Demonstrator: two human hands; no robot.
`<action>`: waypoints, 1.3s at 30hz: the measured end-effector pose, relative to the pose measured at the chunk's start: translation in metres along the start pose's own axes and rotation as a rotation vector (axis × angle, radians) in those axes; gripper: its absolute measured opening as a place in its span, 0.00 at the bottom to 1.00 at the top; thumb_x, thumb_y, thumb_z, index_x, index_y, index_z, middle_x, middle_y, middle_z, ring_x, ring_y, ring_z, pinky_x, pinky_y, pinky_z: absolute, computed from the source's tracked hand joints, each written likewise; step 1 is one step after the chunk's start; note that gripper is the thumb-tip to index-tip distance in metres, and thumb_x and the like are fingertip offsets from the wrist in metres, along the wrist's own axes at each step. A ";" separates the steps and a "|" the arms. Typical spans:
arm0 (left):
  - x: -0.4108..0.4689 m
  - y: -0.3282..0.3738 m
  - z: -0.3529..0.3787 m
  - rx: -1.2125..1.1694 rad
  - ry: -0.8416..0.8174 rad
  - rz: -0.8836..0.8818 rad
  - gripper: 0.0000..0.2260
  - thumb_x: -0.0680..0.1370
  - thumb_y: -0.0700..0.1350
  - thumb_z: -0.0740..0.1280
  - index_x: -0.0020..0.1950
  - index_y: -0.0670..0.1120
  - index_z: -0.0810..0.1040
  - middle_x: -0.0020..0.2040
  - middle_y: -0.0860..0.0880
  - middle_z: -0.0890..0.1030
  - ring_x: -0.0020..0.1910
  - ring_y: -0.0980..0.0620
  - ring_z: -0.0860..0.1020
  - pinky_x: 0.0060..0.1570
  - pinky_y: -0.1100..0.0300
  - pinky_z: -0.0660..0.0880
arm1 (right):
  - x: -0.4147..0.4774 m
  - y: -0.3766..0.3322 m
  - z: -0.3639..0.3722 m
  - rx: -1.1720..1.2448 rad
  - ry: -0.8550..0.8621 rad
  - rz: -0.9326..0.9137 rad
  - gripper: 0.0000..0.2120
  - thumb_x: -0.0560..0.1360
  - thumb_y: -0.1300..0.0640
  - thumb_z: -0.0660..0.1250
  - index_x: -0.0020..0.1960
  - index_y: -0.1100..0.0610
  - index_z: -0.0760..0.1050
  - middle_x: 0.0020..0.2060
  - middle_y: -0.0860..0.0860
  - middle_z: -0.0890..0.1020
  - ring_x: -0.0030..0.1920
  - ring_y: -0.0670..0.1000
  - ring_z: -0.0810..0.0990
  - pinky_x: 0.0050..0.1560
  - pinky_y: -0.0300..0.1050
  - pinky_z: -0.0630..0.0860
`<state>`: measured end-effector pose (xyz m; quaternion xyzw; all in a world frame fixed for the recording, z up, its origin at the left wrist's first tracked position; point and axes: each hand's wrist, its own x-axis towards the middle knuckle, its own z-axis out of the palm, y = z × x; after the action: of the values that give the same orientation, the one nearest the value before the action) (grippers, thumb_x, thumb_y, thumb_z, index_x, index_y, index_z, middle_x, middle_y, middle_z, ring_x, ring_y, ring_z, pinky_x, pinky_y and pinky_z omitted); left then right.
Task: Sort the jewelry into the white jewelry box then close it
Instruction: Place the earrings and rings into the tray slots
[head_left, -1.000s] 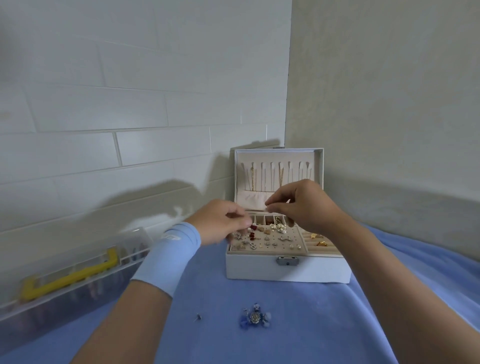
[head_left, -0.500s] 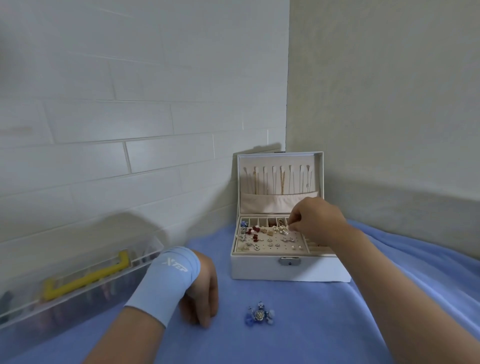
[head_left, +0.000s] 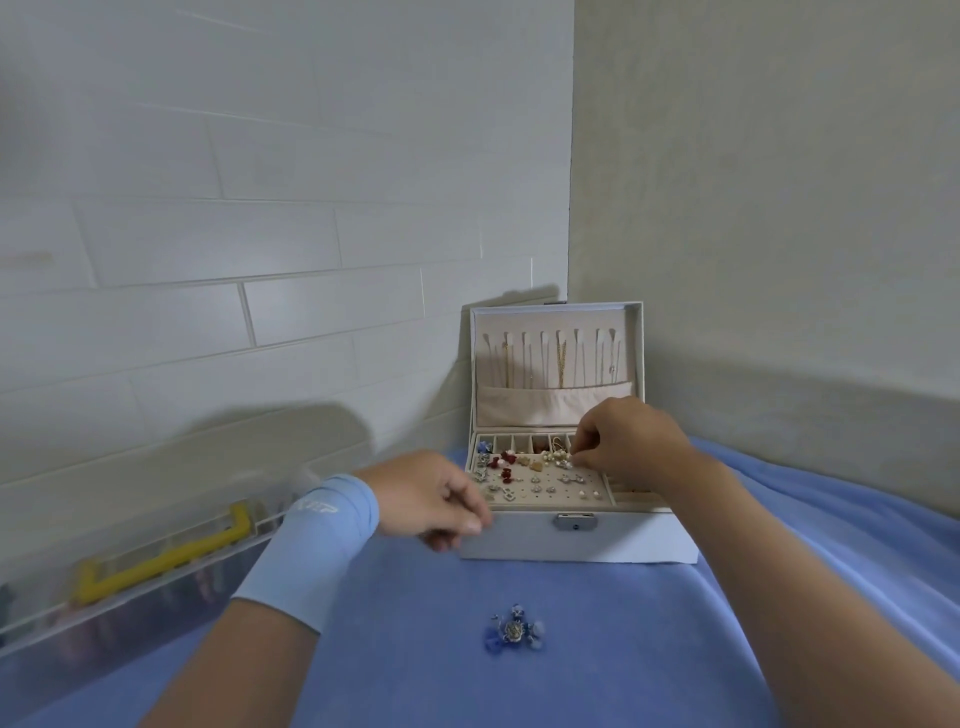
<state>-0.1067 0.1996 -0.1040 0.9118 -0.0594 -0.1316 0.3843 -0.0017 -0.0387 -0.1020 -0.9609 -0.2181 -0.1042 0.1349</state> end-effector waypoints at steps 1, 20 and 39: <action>0.004 0.004 0.002 -0.077 0.039 0.049 0.07 0.79 0.35 0.68 0.48 0.45 0.82 0.36 0.50 0.81 0.32 0.57 0.79 0.37 0.65 0.78 | 0.000 0.000 0.000 -0.004 -0.006 -0.009 0.03 0.76 0.52 0.72 0.43 0.45 0.83 0.40 0.40 0.82 0.44 0.43 0.80 0.43 0.38 0.74; 0.063 0.030 0.023 -1.017 0.310 0.188 0.03 0.78 0.35 0.69 0.49 0.41 0.79 0.34 0.47 0.80 0.31 0.54 0.79 0.33 0.64 0.79 | -0.004 -0.023 -0.017 0.748 0.068 -0.223 0.07 0.71 0.64 0.78 0.48 0.57 0.84 0.41 0.52 0.86 0.28 0.45 0.77 0.33 0.40 0.78; 0.055 0.023 0.015 -0.565 0.448 0.328 0.04 0.77 0.37 0.71 0.50 0.40 0.83 0.37 0.43 0.83 0.35 0.50 0.81 0.38 0.58 0.82 | -0.006 -0.023 -0.009 0.997 -0.076 -0.071 0.10 0.79 0.55 0.71 0.46 0.61 0.85 0.39 0.54 0.86 0.27 0.48 0.70 0.27 0.38 0.64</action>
<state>-0.0588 0.1619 -0.1080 0.7546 -0.0804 0.1228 0.6395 -0.0188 -0.0239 -0.0898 -0.7746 -0.2786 0.0431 0.5662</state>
